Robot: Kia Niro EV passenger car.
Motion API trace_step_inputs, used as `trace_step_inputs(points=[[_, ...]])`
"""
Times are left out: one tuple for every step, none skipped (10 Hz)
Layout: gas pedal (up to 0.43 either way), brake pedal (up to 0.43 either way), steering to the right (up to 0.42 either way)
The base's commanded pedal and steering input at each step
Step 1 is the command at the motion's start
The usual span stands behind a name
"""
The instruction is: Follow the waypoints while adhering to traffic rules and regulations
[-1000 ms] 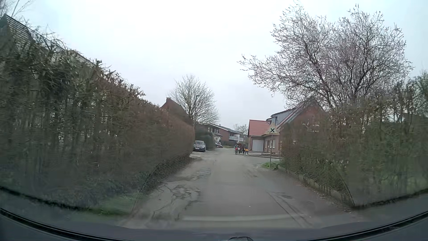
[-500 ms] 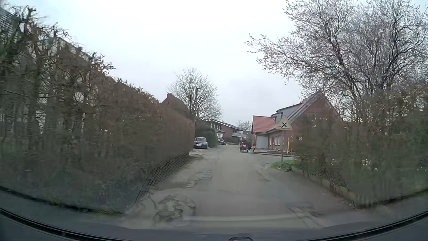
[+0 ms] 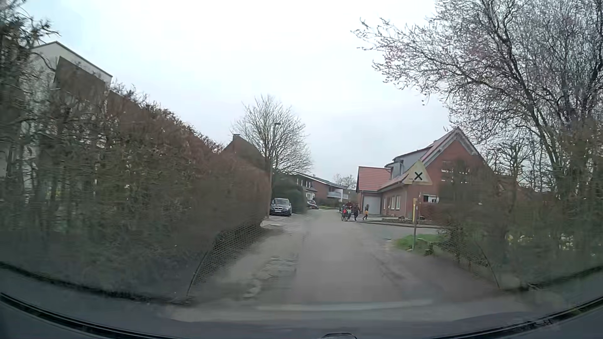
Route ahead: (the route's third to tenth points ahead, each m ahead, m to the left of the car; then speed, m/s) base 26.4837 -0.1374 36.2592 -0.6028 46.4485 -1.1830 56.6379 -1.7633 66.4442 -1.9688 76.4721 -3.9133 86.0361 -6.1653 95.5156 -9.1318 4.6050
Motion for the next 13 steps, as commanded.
trace_step_inputs(points=[[0.138,0.000,0.019],[0.138,0.000,0.020],[0.138,0.000,0.011],[0.138,0.000,0.006],[0.138,0.000,0.008],[0.138,0.000,0.009],[0.138,0.000,0.009],[0.138,0.000,0.016],[0.138,0.000,0.030],[0.138,0.000,0.034],[0.138,0.000,0.033],[0.138,0.000,0.033],[0.138,0.000,0.032]])
